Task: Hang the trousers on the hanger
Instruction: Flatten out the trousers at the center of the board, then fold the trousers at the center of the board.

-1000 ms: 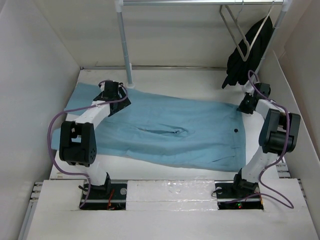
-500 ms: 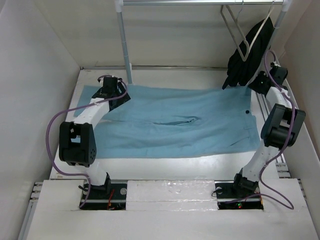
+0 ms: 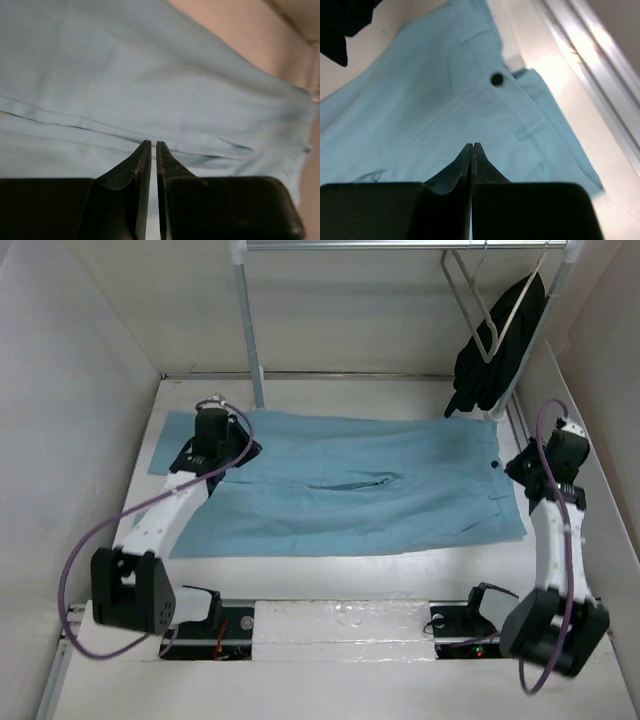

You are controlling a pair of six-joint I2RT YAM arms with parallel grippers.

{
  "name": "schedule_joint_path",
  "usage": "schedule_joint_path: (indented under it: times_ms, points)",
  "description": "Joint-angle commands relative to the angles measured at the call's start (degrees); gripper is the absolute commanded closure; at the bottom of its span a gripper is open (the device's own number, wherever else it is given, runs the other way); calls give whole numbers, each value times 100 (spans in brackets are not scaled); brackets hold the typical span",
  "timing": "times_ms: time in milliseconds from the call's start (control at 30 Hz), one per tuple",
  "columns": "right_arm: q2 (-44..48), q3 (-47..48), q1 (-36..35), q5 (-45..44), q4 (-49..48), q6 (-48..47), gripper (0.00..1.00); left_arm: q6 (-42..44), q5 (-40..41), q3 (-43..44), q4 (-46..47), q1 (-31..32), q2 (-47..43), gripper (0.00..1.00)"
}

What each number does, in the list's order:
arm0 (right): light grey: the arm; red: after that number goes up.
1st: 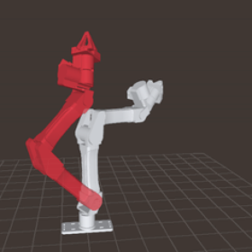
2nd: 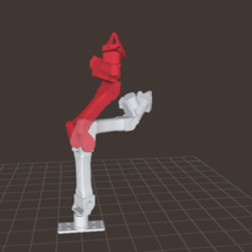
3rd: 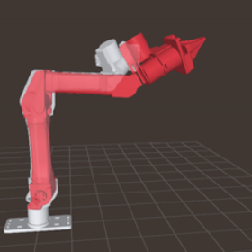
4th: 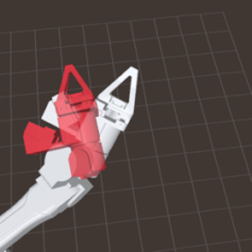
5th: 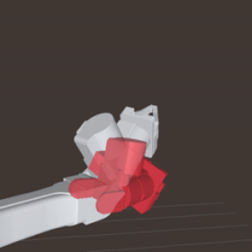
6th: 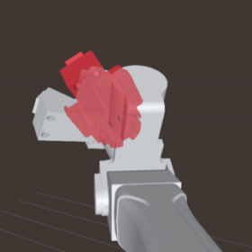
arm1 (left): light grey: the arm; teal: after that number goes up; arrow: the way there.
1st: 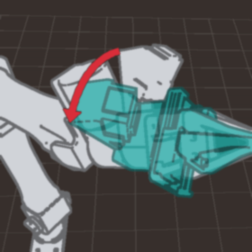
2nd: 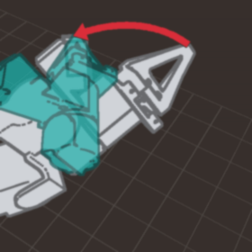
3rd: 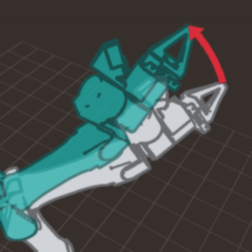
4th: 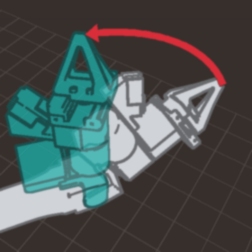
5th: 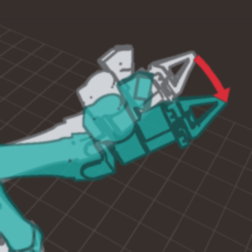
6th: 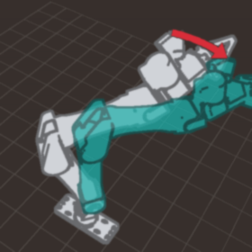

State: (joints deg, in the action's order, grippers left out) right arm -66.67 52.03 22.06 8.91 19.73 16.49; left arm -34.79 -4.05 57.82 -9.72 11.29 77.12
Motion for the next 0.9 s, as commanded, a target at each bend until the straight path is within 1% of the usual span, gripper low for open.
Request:
schedule_joint_path:
  times_ms: [0, 33, 67, 100, 133, 167, 200, 233, 267, 300, 400, 467, 567, 633, 667, 700, 733, 767, 800, 833, 867]
  points:
    - [891, -509, -279, -1106, 1047, 179, 100, -546, -1043, -593, 768, -99, -908, 94]
    - [1102, -579, -369, -1215, 1460, 179, 100, -564, -1976, -858, 1161, -248, -1275, 94]
    - [1156, -771, -370, -1364, 1699, 170, 98, -860, -3012, -1443, 2331, -528, -1514, 100]
    - [1157, -843, -317, -1374, 1701, 153, 98, -1020, -3022, -1649, 2343, -662, -1551, 100]
    - [1139, -878, -239, -1339, 1936, 118, 93, -1108, -3849, -1825, 2630, -663, -1525, 100]
    - [1139, -905, -238, -1330, 1982, 83, 85, -1109, -4144, -1958, 3042, -663, -1507, 100]
    - [1157, -949, -186, -1321, 1965, 30, 55, -1101, -4234, -2194, 3072, -663, -1551, 100]
    - [1131, -836, -72, -1382, 2243, 12, 46, -1066, -4018, -2292, 2985, -593, -1751, 100]
    - [1061, -739, -10, -1409, 2377, 3, 39, -978, -3937, -2319, 2636, -593, -1832, 100]
    - [1060, -669, 43, -1409, 2448, 3, 29, -891, -3910, -2337, 2459, -593, -1954, 100]
    - [973, -536, 271, -1514, 2501, 169, 24, -469, -3752, -2232, 1852, -593, -2201, 100]
    - [693, -632, 464, -1532, 2370, 345, 24, -82, -3769, -2135, 1492, -593, -2271, 100]
    - [288, -773, 527, -1410, 2273, 811, 27, 278, -3577, -1986, 1009, -391, -2386, 100]
    - [94, -913, 527, -1199, 1967, 1117, 29, 349, -3480, -1959, 718, -391, -2482, 100]
    - [85, -957, 527, -1172, 1878, 1215, 30, 454, -3331, -1933, 360, -391, -2518, 100]
    - [111, -1071, 527, -1181, 1747, 1373, 31, 464, -2930, -1854, 139, -391, -2622, 100]
    - [180, -1203, 527, -1268, 1536, 1574, 34, 394, -2508, -1740, -412, -391, -2728, 93]
    - [181, -1204, 527, -1286, 1491, 1576, 34, 394, -2330, -1739, -417, -391, -2729, 93]
    - [155, -1204, 527, -1304, 1456, 1603, 35, 350, -2154, -1713, -582, -391, -2746, 90]
    - [94, -1187, 527, -1312, 1455, 1612, 35, 289, -2013, -1687, -889, -391, -2755, 82]
    - [24, -1126, 527, -1330, 1473, 1638, 37, 201, -1777, -1626, -996, -391, -2755, 77]
